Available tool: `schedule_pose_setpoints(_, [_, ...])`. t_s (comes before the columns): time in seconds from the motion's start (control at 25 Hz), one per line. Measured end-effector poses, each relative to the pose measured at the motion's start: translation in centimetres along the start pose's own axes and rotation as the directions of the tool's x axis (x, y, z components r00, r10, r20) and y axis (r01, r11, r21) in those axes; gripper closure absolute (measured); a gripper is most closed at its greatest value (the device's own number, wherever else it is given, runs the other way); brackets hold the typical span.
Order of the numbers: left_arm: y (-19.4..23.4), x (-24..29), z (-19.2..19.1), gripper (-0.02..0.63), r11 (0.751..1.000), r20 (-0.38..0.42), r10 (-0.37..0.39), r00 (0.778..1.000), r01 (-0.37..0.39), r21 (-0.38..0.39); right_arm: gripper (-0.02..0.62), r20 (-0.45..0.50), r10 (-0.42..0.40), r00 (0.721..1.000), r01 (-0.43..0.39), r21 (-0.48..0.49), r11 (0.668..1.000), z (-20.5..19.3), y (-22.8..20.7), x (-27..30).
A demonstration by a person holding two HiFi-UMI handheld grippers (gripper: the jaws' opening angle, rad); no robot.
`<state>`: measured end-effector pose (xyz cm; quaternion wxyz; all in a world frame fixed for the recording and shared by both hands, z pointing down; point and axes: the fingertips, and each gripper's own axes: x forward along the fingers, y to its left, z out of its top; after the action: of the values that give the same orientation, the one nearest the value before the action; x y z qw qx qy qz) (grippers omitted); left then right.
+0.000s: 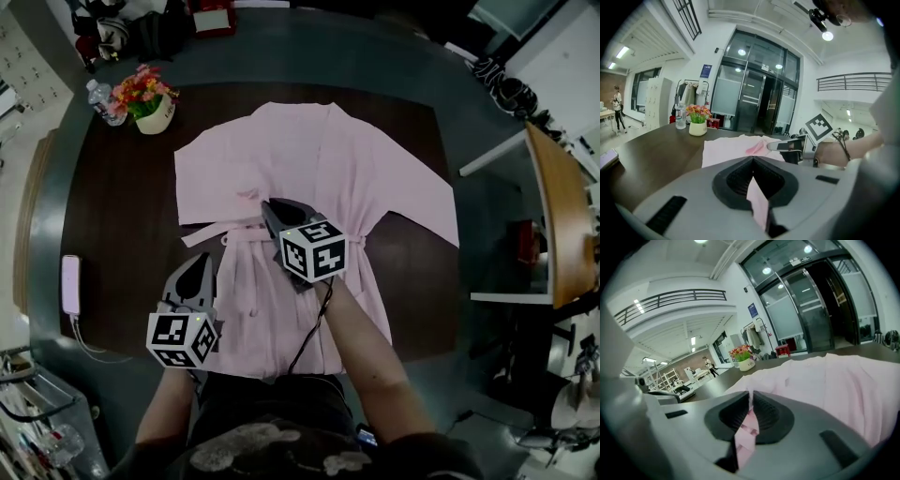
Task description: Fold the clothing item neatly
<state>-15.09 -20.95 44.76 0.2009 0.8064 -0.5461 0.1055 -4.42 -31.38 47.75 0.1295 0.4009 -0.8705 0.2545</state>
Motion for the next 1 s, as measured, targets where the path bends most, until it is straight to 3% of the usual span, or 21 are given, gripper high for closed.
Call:
schedule_pose_setpoints(0.16, [-2.7,0.8,0.6,0.596,1.000,0.013,0.010,1.000,-0.011,0.022,0.575,0.101,0.005,0.995,-0.003,-0.025,1.000,3.7,-2.8,-2.7])
schedule_pose_setpoints(0.36, [-4.7,1.1,1.6,0.595,0.999,0.022,0.014,1.000,-0.015,0.047,0.575,0.205,-0.128,0.970,0.121,0.045,0.992,7.0,-10.5,-8.8])
schedule_pose_setpoints(0.48, [-5.7,1.5,1.5,0.595,0.998,0.014,0.006,1.000,-0.007,0.056,0.575,0.187,-0.223,0.957,0.207,0.101,0.973,5.3,-15.7,-12.1])
schedule_pose_setpoints(0.68, [-7.0,2.2,0.6,0.595,0.998,-0.011,-0.017,1.000,0.018,0.063,0.575,0.043,-0.349,0.936,0.337,0.173,0.925,-1.2,-21.8,-14.3])
schedule_pose_setpoints(0.8, [-7.3,2.5,0.3,0.595,0.998,-0.024,-0.024,0.999,0.025,0.063,0.555,0.008,-0.458,0.889,0.455,0.103,0.885,-2.8,-23.2,-15.3])
schedule_pose_setpoints(0.92, [-7.1,2.6,0.3,0.595,0.998,-0.028,-0.023,0.999,0.025,0.061,0.523,0.045,-0.545,0.837,0.546,-0.004,0.838,-1.0,-23.5,-16.5])
schedule_pose_setpoints(0.96, [-7.0,2.6,0.3,0.595,0.998,-0.029,-0.021,0.999,0.022,0.059,0.523,0.053,-0.538,0.841,0.540,-0.044,0.840,-0.2,-23.1,-16.4])
schedule_pose_setpoints(1.0, [-6.8,2.6,0.3,0.595,0.998,-0.029,-0.018,0.999,0.019,0.057,0.525,0.045,-0.502,0.864,0.503,-0.085,0.860,0.3,-22.2,-15.7])
